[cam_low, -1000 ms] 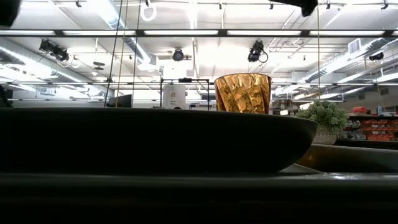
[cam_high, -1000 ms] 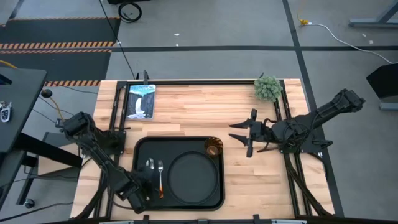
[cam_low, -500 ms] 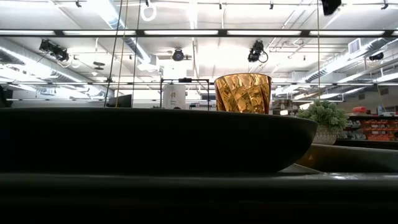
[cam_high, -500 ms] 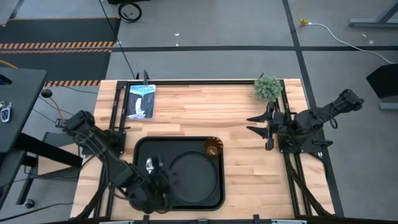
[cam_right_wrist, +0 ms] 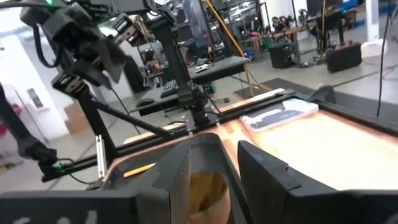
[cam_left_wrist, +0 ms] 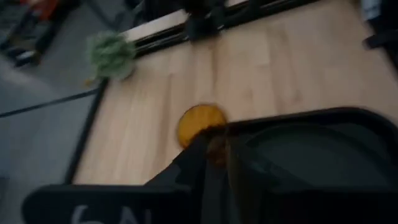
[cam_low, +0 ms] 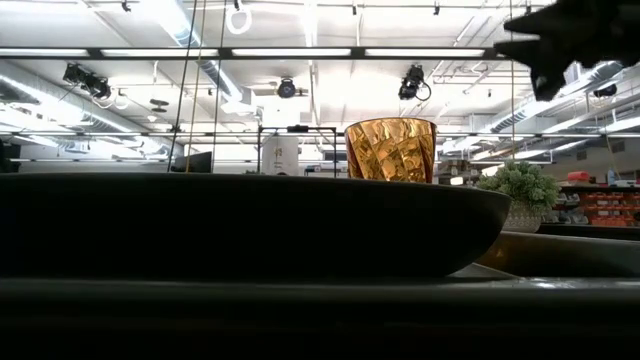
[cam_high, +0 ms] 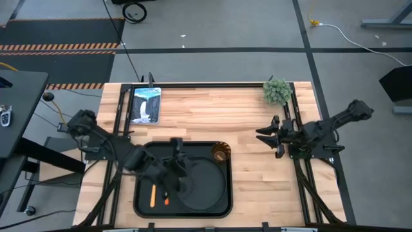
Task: Pick and place plate/cup/fork/spoon on tray
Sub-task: Return to Home Position
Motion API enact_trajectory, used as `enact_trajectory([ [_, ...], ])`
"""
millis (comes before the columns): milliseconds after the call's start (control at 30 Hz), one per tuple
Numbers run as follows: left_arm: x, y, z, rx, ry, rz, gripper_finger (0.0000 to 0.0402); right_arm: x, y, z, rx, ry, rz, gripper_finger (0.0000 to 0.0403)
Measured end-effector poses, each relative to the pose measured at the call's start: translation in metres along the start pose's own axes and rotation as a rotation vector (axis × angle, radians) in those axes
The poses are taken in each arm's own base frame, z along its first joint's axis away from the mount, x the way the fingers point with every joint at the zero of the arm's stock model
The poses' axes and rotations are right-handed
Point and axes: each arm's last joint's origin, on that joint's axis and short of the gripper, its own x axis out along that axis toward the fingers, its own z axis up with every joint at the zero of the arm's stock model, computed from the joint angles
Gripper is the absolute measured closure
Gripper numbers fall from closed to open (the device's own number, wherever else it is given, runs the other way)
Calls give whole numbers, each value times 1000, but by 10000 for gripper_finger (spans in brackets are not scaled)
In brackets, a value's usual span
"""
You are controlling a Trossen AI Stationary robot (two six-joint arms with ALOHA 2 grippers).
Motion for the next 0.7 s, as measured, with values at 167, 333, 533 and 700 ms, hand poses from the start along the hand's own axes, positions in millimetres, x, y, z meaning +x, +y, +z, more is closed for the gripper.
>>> enact_trajectory([
  [167,29,-1,-10,26,-41,-169,359,-3,-10,-12,25,-17,-32,270],
  [333,31,22,-21,45,4,-130,393,-7,-18,-17,-13,-33,-22,281],
  [533,12,58,-33,46,-110,-81,388,-9,-25,-20,-11,-58,-12,293],
  [700,3,84,-71,54,-167,-17,392,-8,-31,-29,-21,-35,10,300],
])
